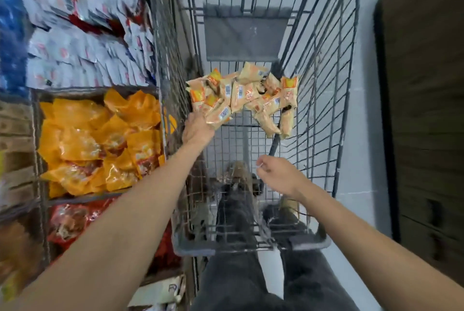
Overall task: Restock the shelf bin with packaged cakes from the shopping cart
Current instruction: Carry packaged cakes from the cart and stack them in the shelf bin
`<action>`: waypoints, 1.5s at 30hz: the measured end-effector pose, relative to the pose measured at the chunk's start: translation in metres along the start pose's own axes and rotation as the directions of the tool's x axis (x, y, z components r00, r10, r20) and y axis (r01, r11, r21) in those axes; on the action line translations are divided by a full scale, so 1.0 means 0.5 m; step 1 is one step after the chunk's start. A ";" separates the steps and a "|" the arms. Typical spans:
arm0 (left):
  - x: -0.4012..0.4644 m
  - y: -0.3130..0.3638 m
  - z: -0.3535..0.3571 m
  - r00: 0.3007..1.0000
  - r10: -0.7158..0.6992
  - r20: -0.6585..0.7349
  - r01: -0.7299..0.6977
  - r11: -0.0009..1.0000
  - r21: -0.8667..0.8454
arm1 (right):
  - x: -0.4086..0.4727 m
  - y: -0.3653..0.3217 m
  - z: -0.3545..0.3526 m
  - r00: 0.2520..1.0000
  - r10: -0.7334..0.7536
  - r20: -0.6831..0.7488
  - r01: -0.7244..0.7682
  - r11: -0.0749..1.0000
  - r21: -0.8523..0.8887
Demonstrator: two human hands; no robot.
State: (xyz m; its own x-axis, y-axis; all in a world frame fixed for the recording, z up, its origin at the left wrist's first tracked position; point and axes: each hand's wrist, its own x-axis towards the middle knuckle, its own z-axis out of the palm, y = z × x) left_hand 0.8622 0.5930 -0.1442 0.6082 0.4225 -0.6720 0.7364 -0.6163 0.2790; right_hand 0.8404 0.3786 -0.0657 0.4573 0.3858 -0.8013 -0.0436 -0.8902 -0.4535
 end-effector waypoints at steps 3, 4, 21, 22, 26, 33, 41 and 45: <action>0.107 0.026 0.012 0.998 0.043 -0.052 -0.043 0.999 -0.004 | 0.061 0.009 -0.003 0.999 0.041 -0.006 -0.040 0.996 0.081; 0.145 0.038 0.016 0.996 0.043 -0.073 -0.044 0.999 -0.009 | 0.083 0.015 -0.004 0.999 0.050 -0.021 -0.047 0.993 0.108; 0.265 0.064 0.039 0.985 0.171 0.034 -0.137 0.638 0.758 | 0.134 0.055 0.007 0.997 0.046 -0.065 -0.024 0.952 0.304; 0.255 0.061 0.038 0.988 0.150 0.021 -0.117 0.666 0.736 | 0.133 0.056 0.007 0.996 0.057 -0.064 -0.033 0.947 0.320; 0.177 0.069 0.008 0.978 0.106 -0.178 -0.003 0.868 0.496 | 0.112 0.058 -0.013 0.995 0.075 -0.068 -0.044 0.925 0.378; -0.018 0.110 0.005 0.992 0.065 -0.108 -0.121 0.742 -0.659 | 0.093 0.065 -0.031 0.974 0.141 -0.177 -0.031 0.858 0.513; -0.079 0.089 0.068 0.863 0.238 0.446 0.090 0.796 -0.598 | 0.095 0.067 -0.038 0.982 0.156 -0.106 0.004 0.544 0.839; 0.001 0.093 0.093 0.970 0.119 0.210 -0.004 0.876 -0.482 | 0.104 0.073 -0.029 0.952 0.239 -0.194 0.031 0.552 0.833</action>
State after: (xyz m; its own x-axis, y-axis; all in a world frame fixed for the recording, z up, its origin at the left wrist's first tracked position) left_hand 0.8831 0.5334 -0.1634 0.6160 0.1971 -0.7627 0.7858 -0.2214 0.5775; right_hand 0.8755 0.3626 -0.1186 0.5969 0.1076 -0.7950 -0.7497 -0.2780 -0.6005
